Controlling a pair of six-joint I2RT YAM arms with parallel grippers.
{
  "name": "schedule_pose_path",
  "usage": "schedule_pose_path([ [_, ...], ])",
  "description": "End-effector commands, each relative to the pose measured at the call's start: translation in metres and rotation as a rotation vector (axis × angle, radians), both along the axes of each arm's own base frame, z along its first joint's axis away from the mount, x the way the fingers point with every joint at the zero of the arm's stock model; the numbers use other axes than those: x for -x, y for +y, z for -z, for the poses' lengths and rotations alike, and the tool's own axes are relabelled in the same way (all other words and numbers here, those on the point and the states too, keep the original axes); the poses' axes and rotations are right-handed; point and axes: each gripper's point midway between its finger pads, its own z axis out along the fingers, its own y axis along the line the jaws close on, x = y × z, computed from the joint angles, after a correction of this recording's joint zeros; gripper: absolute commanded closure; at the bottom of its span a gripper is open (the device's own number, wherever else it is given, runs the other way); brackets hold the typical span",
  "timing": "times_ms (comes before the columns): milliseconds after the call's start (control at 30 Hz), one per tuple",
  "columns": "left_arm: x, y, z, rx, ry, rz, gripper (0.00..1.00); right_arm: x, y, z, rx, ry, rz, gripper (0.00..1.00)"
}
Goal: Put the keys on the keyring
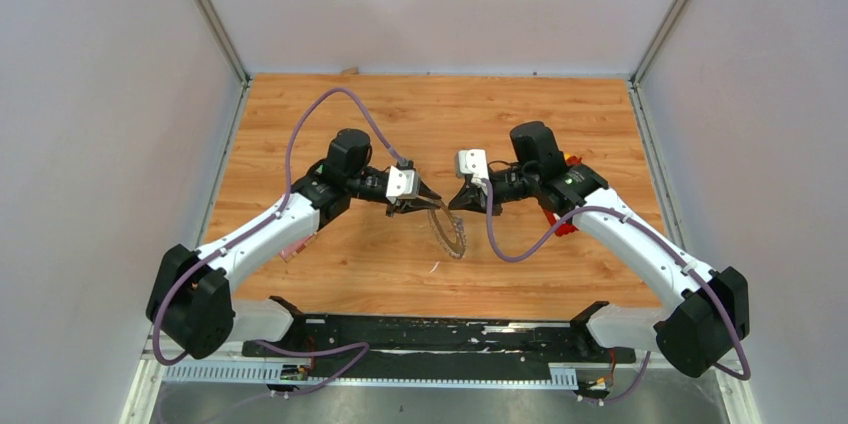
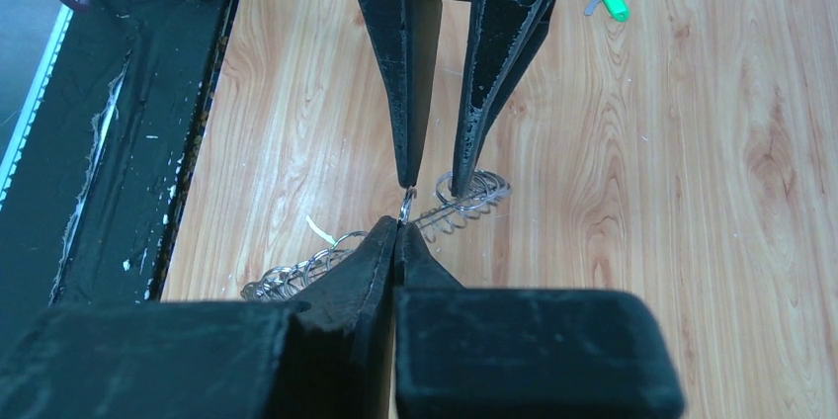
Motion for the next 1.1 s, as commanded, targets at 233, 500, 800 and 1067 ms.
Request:
schedule_pose_path([
  [233,0.0076,-0.0028,-0.0190,0.040,-0.052,0.026,0.67,0.0023,0.0067,-0.0179,-0.071,-0.041,-0.043,1.00],
  [500,0.0102,-0.0056,-0.0158,0.036,-0.047,0.034,0.72,-0.0001,0.0072,-0.0155,-0.070,-0.035,-0.033,1.00],
  [800,0.0078,-0.0096,-0.0162,0.044,-0.034,0.030,0.81,-0.0008,0.0078,-0.0152,-0.071,-0.033,-0.032,1.00],
  [1067,0.0071,-0.0107,-0.0128,0.040,-0.024,0.026,0.81,-0.0005,0.0077,-0.0159,-0.073,-0.035,-0.031,1.00],
])
